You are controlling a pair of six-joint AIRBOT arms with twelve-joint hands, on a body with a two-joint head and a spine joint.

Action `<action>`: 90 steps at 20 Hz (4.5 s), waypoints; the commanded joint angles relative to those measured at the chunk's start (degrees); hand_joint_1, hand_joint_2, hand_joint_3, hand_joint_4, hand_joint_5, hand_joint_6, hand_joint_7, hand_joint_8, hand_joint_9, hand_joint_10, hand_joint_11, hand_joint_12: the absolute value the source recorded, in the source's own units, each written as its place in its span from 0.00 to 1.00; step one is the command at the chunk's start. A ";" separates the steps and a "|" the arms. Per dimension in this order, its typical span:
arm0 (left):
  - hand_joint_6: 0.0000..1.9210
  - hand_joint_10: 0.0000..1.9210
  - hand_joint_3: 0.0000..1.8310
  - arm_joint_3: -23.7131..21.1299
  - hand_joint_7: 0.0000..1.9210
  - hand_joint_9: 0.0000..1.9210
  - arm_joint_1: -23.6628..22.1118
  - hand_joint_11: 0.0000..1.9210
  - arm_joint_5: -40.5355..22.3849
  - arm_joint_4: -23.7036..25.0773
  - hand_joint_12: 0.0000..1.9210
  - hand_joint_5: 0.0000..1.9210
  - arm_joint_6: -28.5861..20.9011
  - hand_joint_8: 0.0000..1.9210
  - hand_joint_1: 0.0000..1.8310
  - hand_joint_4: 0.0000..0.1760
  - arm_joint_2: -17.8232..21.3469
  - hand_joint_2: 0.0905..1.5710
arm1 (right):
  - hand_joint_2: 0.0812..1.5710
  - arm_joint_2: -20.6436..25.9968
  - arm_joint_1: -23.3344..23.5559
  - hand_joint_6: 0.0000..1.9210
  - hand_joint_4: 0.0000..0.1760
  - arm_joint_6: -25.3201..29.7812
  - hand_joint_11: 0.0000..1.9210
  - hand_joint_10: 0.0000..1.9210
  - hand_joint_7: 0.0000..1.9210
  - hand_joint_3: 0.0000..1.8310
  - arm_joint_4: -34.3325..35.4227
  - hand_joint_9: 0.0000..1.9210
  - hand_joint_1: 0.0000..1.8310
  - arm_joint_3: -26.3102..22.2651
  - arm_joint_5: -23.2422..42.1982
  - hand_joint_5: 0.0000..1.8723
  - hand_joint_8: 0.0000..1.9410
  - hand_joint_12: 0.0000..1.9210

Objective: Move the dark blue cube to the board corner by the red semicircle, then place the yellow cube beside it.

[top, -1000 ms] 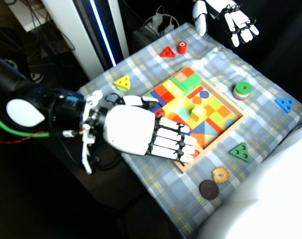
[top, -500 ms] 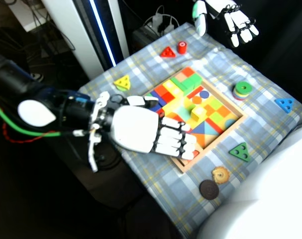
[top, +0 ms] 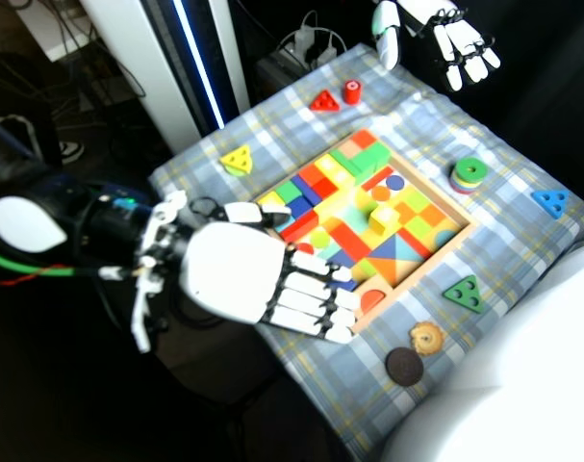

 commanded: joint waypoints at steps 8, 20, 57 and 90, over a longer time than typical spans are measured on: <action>0.00 0.00 0.00 0.12 0.10 0.08 -0.43 0.00 -5.92 2.63 0.00 0.17 -0.29 0.00 0.00 0.41 -0.34 0.71 | 0.60 0.09 0.46 0.00 0.76 -4.31 0.00 0.00 0.00 0.00 6.32 0.00 0.00 -2.39 7.91 0.15 0.00 0.00; 0.00 0.00 0.00 0.11 0.11 0.08 -0.42 0.00 -5.84 2.61 0.00 0.19 -0.34 0.00 0.00 0.28 -0.30 0.73 | 0.60 -0.30 1.09 0.00 0.78 -4.05 0.00 0.00 0.00 0.00 5.81 0.00 0.00 -5.48 12.24 0.16 0.00 0.00; 0.00 0.00 0.00 0.49 0.11 0.08 -0.59 0.00 -5.16 2.65 0.00 0.17 -0.62 0.00 0.00 0.44 -0.59 0.72 | 0.60 -13.67 3.43 0.01 0.75 1.77 0.00 0.00 0.00 0.00 -4.56 0.00 0.00 3.52 6.99 0.16 0.00 0.00; 0.00 0.00 0.00 0.23 0.11 0.08 -0.54 0.00 -4.98 2.36 0.00 0.17 -0.62 0.00 0.00 0.48 -0.57 0.70 | 0.63 -2.50 2.69 0.01 0.90 -1.57 0.00 0.00 0.00 0.01 -2.05 0.00 0.00 1.72 1.43 0.14 0.00 0.00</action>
